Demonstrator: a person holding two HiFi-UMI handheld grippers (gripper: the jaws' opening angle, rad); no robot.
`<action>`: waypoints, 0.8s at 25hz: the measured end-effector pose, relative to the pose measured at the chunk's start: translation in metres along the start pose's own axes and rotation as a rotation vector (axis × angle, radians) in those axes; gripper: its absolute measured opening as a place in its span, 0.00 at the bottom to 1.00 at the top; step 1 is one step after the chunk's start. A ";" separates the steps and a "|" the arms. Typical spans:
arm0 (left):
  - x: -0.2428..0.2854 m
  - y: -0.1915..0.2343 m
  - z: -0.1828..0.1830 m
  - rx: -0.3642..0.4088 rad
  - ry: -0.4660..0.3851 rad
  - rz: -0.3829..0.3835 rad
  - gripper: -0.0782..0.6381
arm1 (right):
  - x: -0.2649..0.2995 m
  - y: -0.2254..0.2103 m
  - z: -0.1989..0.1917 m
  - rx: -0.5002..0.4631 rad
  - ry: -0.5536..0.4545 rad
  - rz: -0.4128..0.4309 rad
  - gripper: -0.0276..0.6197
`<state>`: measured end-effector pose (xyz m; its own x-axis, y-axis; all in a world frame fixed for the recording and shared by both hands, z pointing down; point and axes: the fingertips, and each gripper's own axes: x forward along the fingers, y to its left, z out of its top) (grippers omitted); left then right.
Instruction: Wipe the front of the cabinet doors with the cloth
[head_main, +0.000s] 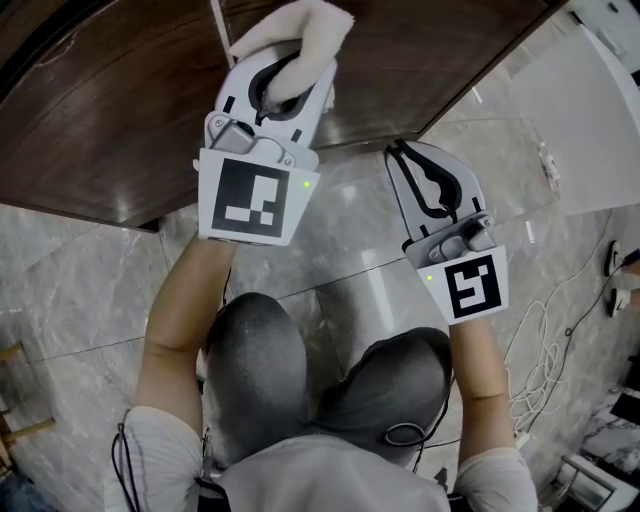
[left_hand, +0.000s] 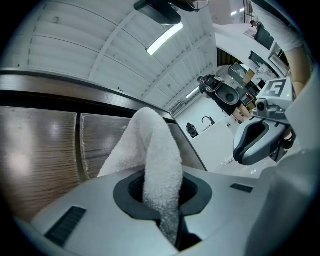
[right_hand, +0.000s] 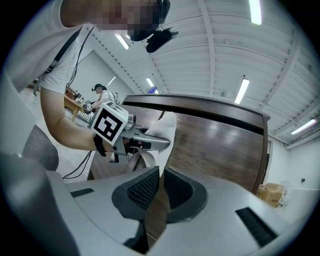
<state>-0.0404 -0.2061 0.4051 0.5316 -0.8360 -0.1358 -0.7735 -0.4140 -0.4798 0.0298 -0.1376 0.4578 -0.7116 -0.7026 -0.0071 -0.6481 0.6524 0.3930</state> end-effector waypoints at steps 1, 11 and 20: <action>0.003 -0.002 0.000 -0.002 0.000 -0.002 0.19 | -0.003 -0.003 -0.003 0.003 0.005 -0.005 0.12; 0.037 -0.038 -0.005 -0.003 0.008 -0.039 0.19 | -0.023 -0.024 -0.020 0.015 0.019 -0.035 0.12; 0.072 -0.072 -0.009 -0.013 -0.020 -0.061 0.19 | -0.045 -0.042 -0.047 0.018 0.059 -0.058 0.12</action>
<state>0.0507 -0.2401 0.4372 0.5845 -0.8018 -0.1245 -0.7440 -0.4684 -0.4765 0.1017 -0.1468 0.4845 -0.6555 -0.7548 0.0250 -0.6932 0.6145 0.3767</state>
